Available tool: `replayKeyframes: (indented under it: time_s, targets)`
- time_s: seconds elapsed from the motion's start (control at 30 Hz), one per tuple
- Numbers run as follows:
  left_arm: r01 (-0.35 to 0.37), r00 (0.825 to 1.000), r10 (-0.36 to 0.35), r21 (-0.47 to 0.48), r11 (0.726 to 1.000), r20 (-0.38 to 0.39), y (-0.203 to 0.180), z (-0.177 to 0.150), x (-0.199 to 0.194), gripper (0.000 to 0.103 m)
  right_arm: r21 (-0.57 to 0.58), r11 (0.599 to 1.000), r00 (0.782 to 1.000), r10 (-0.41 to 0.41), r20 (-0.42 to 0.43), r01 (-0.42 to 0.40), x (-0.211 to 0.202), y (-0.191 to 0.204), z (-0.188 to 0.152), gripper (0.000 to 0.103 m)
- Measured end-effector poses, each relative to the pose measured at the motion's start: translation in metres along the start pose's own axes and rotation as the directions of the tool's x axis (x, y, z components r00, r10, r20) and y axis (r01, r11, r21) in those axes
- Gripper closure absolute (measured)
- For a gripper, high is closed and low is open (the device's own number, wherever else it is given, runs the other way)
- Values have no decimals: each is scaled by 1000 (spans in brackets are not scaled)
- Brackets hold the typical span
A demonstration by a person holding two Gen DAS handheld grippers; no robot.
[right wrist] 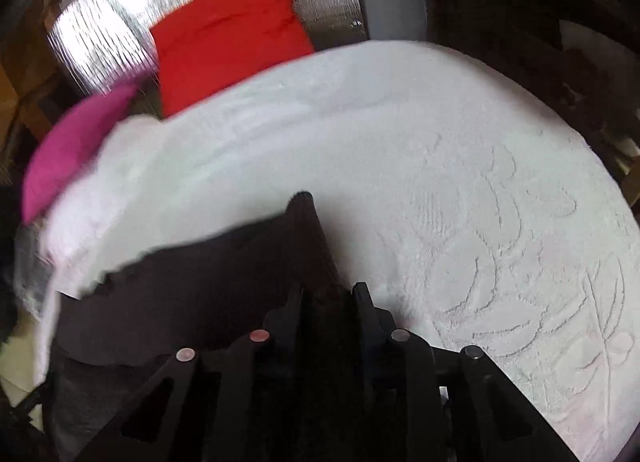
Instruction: Fold large clothes
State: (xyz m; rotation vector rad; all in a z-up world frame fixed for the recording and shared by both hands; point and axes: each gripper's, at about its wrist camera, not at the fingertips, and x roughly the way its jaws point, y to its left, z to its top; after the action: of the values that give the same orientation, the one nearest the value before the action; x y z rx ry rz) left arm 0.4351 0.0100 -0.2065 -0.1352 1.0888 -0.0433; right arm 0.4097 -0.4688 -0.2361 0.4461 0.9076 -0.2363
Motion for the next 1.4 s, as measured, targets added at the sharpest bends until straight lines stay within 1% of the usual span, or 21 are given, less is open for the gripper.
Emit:
replayKeyframes:
  time_s: [0.07,0.1,0.13,0.17,0.33,0.4,0.43,0.5,0.53,0.6,0.67,0.87,1.0,1.07,1.1,1.17,1.2,1.3,1.33,1.37,1.4]
  targets:
    - [50,998,-50,14,999,36,-8,13,-9,27,42,998,999,40,12,-40,-11,-6,5,66]
    - [39,997,-41,27,999,63,-13,20,-11,25,57,997,998,53,20,-54,-14,-9,6,61]
    - [13,997,-17,43,999,80,-19,30,-10,25,78,994,997,71,31,-73,-15,-13,8,33]
    - [0,996,-5,54,999,84,-23,36,-7,25,109,990,995,86,47,-91,-17,-18,10,21]
    - [-80,996,83,100,992,-32,-50,70,60,24,98,990,993,89,78,-97,-10,-10,19,21]
    - [-85,994,93,125,989,-65,-57,68,78,26,59,996,995,66,68,-70,-3,-2,22,22]
    - [-73,994,82,122,990,-69,-58,65,82,37,35,998,997,50,52,-52,4,3,23,24]
    - [-57,997,62,128,990,-38,-60,61,84,49,-2,1000,999,27,33,-27,15,10,23,51]
    - [-63,998,65,141,988,-12,-61,60,81,63,-35,999,1000,6,21,-5,21,16,23,82]
    - [-59,998,57,139,989,16,-60,58,76,82,-110,992,997,-66,26,68,27,30,19,83]
    - [-50,996,40,142,989,75,-60,59,63,91,-140,985,993,-94,73,104,16,35,16,91]
    - [-119,970,84,145,982,227,-62,61,45,92,-121,977,963,-143,230,174,-13,34,15,98]
    - [-95,993,86,123,988,75,-54,60,87,91,-78,991,990,-97,101,105,14,18,10,97]
    - [-76,996,68,120,990,64,-53,61,86,85,-27,999,997,-44,58,46,17,10,13,96]
    - [-63,997,56,121,991,60,-54,60,81,79,-5,1000,998,-19,56,19,15,6,14,96]
    - [-50,998,46,110,993,43,-53,60,66,45,45,997,996,66,52,-69,7,-3,18,95]
    - [-42,998,37,100,994,51,-52,58,57,41,57,994,995,85,51,-88,6,-5,18,95]
    - [-23,997,15,96,995,77,-48,48,28,39,50,994,995,90,42,-92,-6,-7,15,81]
    - [-26,996,18,95,995,83,-46,42,17,39,40,994,995,97,27,-98,-10,-8,12,65]
    - [-31,996,23,93,995,88,-42,38,10,39,35,993,993,114,16,-115,-14,-8,10,37]
    - [-35,995,26,94,995,92,-39,33,2,39,36,991,992,126,14,-127,-15,-6,10,28]
